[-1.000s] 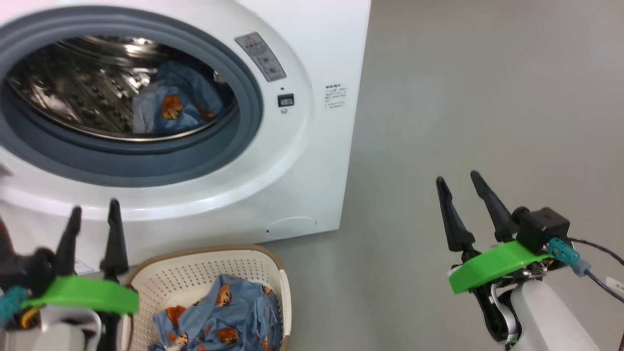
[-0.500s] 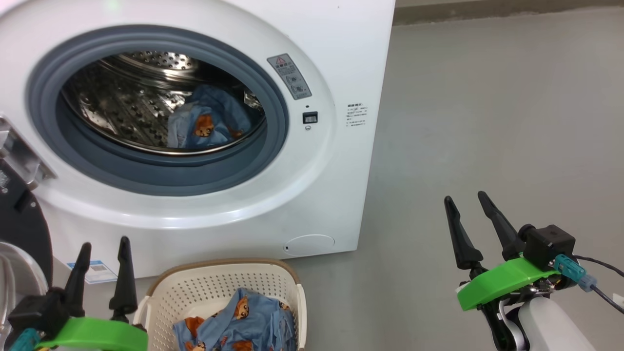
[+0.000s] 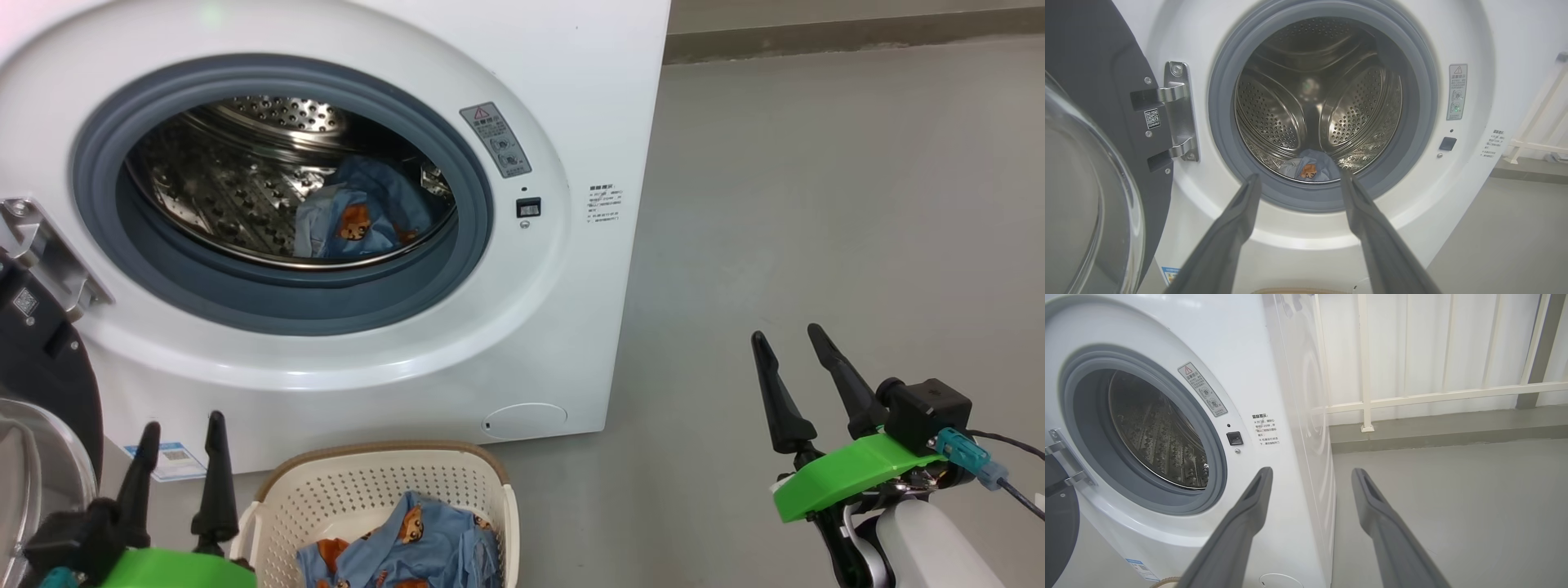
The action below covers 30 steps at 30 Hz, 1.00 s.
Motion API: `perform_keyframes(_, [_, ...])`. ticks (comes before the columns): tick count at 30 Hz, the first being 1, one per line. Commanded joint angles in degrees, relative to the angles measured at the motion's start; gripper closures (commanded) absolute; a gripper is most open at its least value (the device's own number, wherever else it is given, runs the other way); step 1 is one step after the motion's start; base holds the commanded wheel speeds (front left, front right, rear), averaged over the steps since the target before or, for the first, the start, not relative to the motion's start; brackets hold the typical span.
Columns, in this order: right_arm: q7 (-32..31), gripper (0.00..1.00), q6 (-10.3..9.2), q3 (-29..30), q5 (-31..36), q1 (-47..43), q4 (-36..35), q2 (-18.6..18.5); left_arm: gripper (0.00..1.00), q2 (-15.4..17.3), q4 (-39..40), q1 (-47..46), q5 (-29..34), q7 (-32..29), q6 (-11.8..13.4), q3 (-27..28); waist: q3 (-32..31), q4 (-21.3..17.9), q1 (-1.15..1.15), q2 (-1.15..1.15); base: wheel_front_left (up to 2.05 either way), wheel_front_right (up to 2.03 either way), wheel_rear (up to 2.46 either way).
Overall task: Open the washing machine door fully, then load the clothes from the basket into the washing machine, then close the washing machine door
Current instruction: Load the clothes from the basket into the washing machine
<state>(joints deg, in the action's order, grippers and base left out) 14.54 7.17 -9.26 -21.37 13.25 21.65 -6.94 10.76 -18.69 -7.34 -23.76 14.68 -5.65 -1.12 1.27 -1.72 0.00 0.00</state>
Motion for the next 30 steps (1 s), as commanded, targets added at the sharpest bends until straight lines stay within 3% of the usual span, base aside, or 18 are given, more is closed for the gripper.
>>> perform_keyframes(1, [0.5,0.00,0.32,-1.5,-0.4,-0.2,-1.1,-0.4,0.00,0.9,1.7,-0.2,0.7,0.3,0.4,2.1,0.0,0.0,0.00,0.00,0.00,0.00,0.00])
perform_keyframes(30, [0.5,0.00,0.32,-2.0,-0.8,0.7,-0.6,-0.4,0.00,0.4,1.4,-0.8,0.1,0.3,0.5,1.1,1.4,-0.3,0.00,0.00,0.00,0.00,0.00])
